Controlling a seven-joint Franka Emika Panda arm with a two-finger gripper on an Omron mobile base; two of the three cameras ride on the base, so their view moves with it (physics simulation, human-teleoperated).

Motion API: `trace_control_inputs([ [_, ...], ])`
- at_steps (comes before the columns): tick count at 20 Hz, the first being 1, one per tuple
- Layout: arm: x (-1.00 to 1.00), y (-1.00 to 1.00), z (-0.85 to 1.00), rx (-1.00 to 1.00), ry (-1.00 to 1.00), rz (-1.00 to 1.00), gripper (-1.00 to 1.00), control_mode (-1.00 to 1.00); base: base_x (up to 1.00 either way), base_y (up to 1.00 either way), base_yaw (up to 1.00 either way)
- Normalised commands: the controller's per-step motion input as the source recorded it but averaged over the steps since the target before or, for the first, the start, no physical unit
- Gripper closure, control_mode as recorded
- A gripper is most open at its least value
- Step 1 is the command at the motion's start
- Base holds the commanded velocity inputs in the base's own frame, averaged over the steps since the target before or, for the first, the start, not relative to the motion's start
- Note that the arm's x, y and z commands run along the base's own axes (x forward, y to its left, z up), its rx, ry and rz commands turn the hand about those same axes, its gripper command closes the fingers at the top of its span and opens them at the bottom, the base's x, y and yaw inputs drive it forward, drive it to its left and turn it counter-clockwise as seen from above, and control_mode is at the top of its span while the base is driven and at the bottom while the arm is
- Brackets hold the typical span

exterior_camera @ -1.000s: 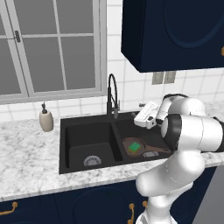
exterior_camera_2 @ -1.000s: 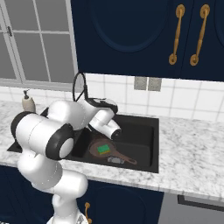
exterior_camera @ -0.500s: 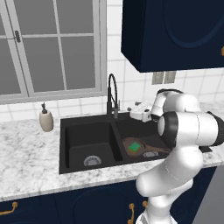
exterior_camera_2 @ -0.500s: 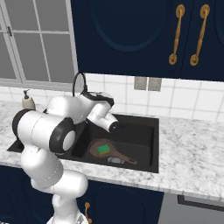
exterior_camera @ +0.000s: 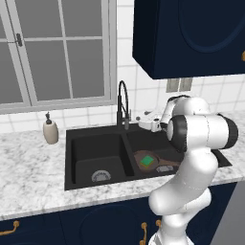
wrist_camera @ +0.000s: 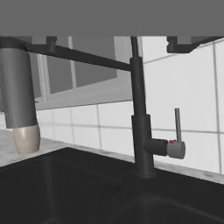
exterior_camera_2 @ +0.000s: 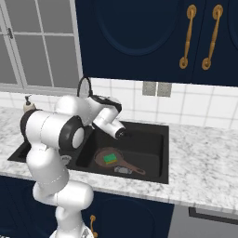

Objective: Pick the pan and sponge and place them into the sink. Then turn on the water.

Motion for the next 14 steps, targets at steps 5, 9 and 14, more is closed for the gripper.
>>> trace_control_inputs([
  [5,0.29,0.0,-0.24,0.0,0.0,0.0,-1.0,-1.0,0.0,0.0,0.0],
  [9,0.32,0.01,-0.01,0.0,-0.03,0.0,-1.0,-1.0,0.0,0.0,0.0],
  [14,0.33,0.02,0.0,0.0,-0.03,-0.02,-1.0,-1.0,0.0,0.0,0.0],
])
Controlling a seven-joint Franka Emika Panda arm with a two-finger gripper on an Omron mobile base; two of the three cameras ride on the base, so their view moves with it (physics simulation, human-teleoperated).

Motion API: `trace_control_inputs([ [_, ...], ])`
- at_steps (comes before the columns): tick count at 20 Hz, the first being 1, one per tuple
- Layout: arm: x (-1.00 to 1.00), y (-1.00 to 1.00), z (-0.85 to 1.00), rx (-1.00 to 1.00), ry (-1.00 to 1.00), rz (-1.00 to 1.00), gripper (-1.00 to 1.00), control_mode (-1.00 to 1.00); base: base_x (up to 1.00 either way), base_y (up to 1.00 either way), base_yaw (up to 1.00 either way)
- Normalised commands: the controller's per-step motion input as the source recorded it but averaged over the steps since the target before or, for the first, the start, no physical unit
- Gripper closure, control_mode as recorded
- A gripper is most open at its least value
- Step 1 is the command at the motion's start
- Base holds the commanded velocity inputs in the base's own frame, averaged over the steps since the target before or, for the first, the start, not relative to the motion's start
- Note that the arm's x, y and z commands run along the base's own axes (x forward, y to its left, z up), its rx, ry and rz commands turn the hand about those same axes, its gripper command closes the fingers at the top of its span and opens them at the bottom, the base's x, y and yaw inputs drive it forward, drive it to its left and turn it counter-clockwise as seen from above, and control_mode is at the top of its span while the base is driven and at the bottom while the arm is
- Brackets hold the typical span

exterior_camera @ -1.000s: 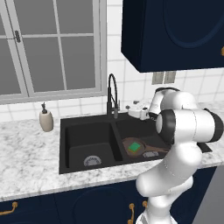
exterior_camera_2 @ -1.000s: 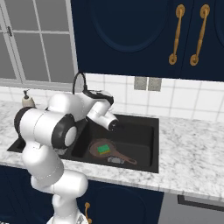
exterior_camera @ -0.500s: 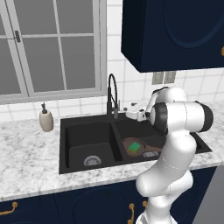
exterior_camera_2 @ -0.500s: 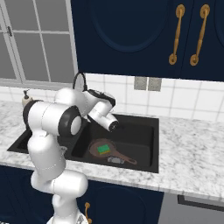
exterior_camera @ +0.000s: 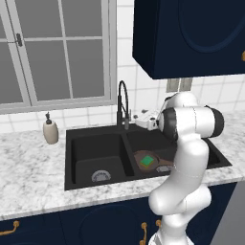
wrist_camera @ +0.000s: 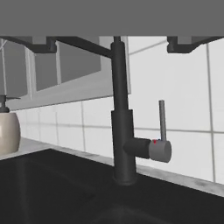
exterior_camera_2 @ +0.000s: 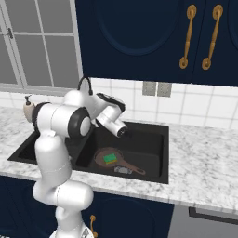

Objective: Pick the pan and sponge and place them into the sink. Then turn on the water.

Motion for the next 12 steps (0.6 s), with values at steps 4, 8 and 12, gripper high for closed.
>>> trace_control_inputs([
  [4,0.36,0.06,-0.01,0.0,-0.02,-0.05,-1.0,-1.0,0.0,0.0,0.0],
  [8,0.33,0.09,-0.07,0.0,0.0,-0.04,-1.0,-1.0,0.0,0.0,0.0],
  [12,0.31,0.1,-0.18,0.0,0.0,-0.03,-1.0,-1.0,0.0,0.0,0.0],
])
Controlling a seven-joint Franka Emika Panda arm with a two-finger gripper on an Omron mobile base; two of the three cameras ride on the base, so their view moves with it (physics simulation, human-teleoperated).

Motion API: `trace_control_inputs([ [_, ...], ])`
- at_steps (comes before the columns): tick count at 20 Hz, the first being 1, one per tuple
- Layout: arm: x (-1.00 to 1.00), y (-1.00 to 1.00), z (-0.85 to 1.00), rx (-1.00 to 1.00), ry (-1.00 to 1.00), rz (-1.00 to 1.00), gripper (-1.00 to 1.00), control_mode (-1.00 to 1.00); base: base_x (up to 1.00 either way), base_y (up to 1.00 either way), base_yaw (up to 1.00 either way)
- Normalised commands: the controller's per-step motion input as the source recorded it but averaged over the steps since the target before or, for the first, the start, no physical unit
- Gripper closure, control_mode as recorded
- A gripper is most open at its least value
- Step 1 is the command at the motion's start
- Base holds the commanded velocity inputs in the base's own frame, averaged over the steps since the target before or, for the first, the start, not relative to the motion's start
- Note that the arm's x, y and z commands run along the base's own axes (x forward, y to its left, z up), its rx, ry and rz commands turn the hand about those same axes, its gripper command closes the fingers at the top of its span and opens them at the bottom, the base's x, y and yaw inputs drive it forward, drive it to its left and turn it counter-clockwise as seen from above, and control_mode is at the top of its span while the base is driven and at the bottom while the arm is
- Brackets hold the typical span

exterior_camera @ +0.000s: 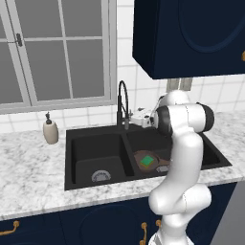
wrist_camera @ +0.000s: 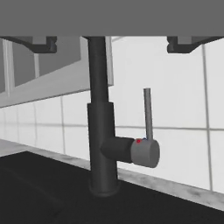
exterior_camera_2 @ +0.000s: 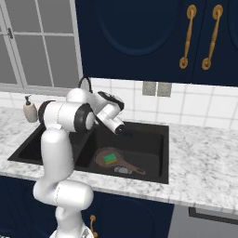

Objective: Pick the pan and sponge and place them into the sink. Then turn on the water.

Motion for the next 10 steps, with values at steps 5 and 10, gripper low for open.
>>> trace_control_inputs([
  [5,0.3,0.01,-0.25,0.0,0.0,-0.02,-1.0,-1.0,0.0,0.0,0.0],
  [10,0.34,0.0,-0.26,0.0,0.0,-0.01,-1.0,-1.0,0.0,0.0,0.0],
])
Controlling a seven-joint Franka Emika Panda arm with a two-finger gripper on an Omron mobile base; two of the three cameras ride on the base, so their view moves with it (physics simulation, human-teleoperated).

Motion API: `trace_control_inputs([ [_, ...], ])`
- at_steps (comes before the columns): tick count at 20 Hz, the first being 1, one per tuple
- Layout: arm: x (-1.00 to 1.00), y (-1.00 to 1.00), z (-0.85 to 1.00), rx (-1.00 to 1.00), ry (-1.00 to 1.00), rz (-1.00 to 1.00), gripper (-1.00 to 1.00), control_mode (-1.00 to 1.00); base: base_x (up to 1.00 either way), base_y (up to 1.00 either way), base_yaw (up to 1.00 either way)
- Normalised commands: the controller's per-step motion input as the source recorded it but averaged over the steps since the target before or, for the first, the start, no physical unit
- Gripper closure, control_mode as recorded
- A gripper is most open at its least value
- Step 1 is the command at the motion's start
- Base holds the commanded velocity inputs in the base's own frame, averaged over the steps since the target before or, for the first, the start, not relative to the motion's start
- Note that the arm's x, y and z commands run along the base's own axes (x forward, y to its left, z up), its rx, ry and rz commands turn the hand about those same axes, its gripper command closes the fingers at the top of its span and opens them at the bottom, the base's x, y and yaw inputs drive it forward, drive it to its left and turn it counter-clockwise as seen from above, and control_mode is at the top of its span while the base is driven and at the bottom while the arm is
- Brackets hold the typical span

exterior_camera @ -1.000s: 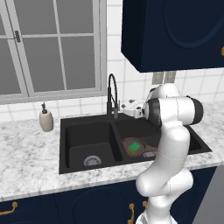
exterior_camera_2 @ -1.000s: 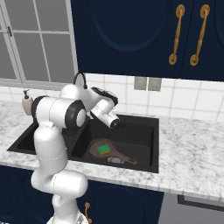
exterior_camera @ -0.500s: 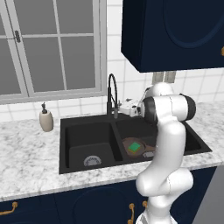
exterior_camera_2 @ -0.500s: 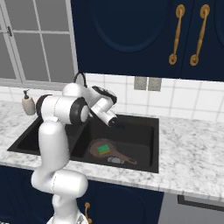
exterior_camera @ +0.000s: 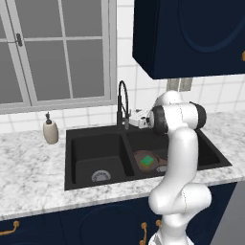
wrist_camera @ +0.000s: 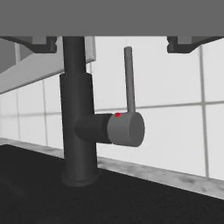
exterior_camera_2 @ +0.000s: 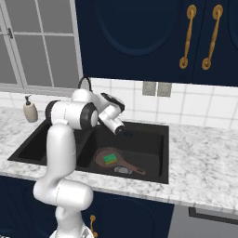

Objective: Pick the pan and sponge and place them into the sink. Then turn on the water.

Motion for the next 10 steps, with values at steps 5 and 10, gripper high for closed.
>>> trace_control_inputs([
  [5,0.37,0.0,-0.19,0.0,0.0,0.0,-1.0,-1.0,0.0,0.0,0.0],
  [10,0.41,0.0,-0.13,0.0,0.0,0.0,-1.0,-1.0,0.0,0.0,0.0],
])
